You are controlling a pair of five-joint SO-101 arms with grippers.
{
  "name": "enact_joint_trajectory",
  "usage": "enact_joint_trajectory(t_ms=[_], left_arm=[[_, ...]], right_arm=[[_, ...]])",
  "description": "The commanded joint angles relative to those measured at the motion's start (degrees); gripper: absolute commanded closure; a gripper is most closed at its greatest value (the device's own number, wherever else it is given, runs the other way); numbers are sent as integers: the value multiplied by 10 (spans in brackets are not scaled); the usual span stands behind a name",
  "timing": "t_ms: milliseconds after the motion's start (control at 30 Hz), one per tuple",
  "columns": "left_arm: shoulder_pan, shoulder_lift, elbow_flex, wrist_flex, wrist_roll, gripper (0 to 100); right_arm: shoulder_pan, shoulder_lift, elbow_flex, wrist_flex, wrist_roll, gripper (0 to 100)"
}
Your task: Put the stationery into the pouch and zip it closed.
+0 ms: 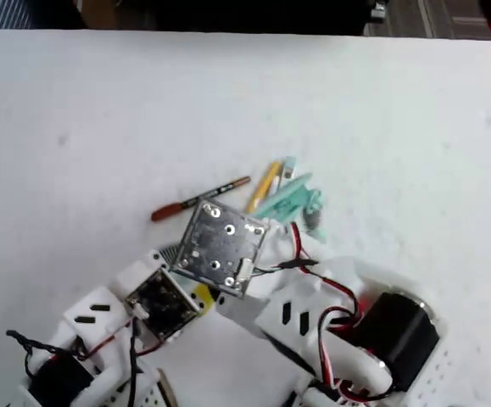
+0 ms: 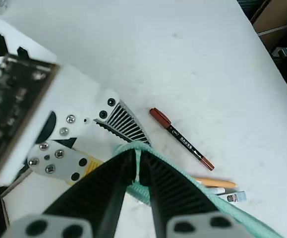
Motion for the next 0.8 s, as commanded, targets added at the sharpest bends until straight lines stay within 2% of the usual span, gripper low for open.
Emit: enact_joint_trajectory(t_ms=[0, 133, 367, 500, 600, 667, 767], left_arm=[[6, -5, -23, -8, 5, 870], [7, -5, -25, -10, 3, 979], [7, -5, -33, -5, 3, 976], [-1, -5, -34, -5, 3, 976], [-71, -6, -49, -4, 4, 976], [-137, -6, -72, -4, 7, 976], [-226, -6, -103, -2, 8, 976]], right_arm=[[-7, -1, -2, -22, 8, 982], [-7, 14, -5, -30, 5, 982], [-5, 42, -35, -40, 7, 981], [59, 31, -171, -39, -3, 976], [166, 30, -262, -36, -96, 906], [242, 31, -271, -37, -152, 843], [305, 33, -216, -42, -173, 800]])
